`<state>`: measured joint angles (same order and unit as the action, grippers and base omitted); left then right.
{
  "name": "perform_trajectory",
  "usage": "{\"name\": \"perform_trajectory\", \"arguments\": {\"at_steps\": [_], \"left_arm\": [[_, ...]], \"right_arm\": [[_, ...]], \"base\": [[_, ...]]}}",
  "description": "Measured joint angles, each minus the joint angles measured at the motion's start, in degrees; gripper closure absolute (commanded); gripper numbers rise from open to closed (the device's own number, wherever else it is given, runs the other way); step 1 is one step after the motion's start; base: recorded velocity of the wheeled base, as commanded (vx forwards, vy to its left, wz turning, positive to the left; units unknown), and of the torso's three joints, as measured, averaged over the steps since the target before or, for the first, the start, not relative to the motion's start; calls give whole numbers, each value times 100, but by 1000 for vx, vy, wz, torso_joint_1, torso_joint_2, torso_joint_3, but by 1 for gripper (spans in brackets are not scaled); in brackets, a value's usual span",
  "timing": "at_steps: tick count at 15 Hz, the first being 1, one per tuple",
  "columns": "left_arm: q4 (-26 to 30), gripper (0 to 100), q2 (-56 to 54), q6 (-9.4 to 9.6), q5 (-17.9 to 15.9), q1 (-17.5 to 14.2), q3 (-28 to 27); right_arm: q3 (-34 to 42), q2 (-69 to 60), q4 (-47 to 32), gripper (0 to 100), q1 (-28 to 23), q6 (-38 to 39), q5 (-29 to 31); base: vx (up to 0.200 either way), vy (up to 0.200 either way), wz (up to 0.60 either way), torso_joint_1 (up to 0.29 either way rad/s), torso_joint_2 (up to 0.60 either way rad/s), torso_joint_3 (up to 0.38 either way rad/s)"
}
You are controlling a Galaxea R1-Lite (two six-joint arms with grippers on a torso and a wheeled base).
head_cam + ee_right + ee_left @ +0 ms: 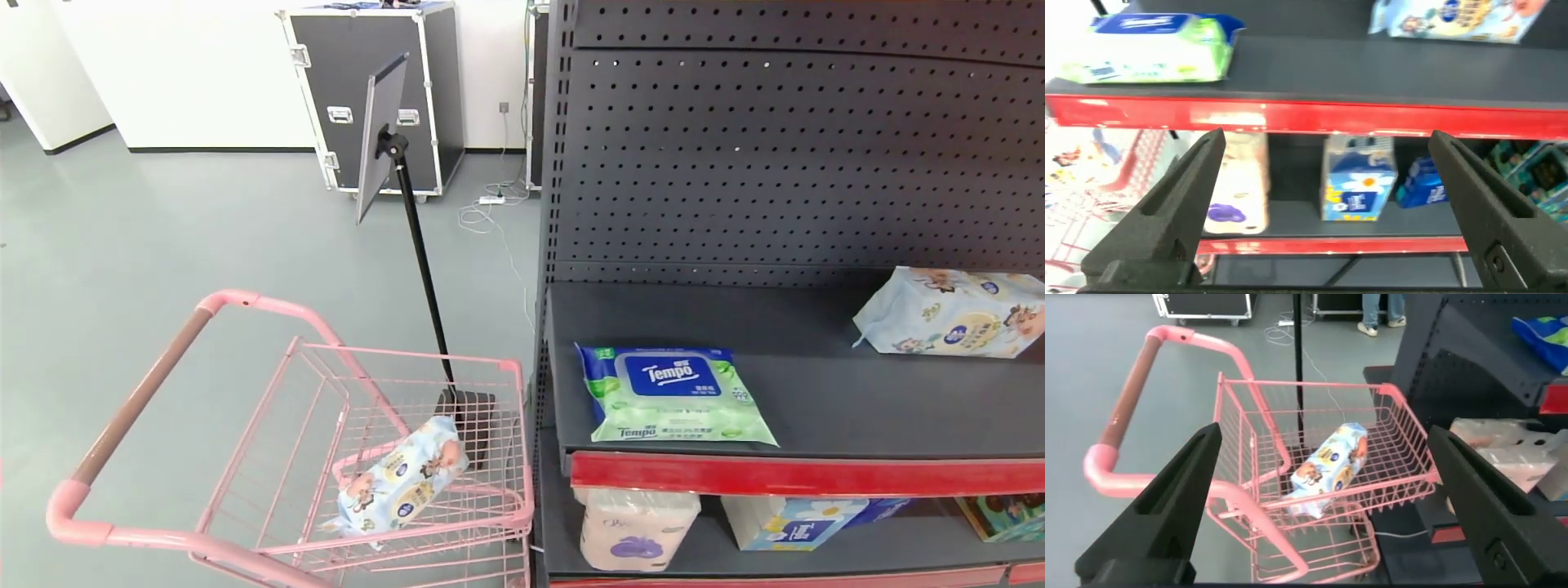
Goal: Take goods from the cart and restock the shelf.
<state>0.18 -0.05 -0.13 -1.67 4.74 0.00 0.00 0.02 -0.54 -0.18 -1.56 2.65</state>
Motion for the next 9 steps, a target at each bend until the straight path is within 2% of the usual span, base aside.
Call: {"name": "perform_trajectory", "arguments": {"at_steps": [2, 9], "left_arm": [[0, 0, 0, 0, 0, 0, 0], [2, 0, 0, -2, 1, 2, 0]], "right_arm": [[0, 0, -1, 0, 0, 0, -2], [0, 0, 2, 0, 0, 1, 0]], "base": [[0, 200, 0, 2, 0, 0], [0, 0, 0, 0, 0, 0]]}}
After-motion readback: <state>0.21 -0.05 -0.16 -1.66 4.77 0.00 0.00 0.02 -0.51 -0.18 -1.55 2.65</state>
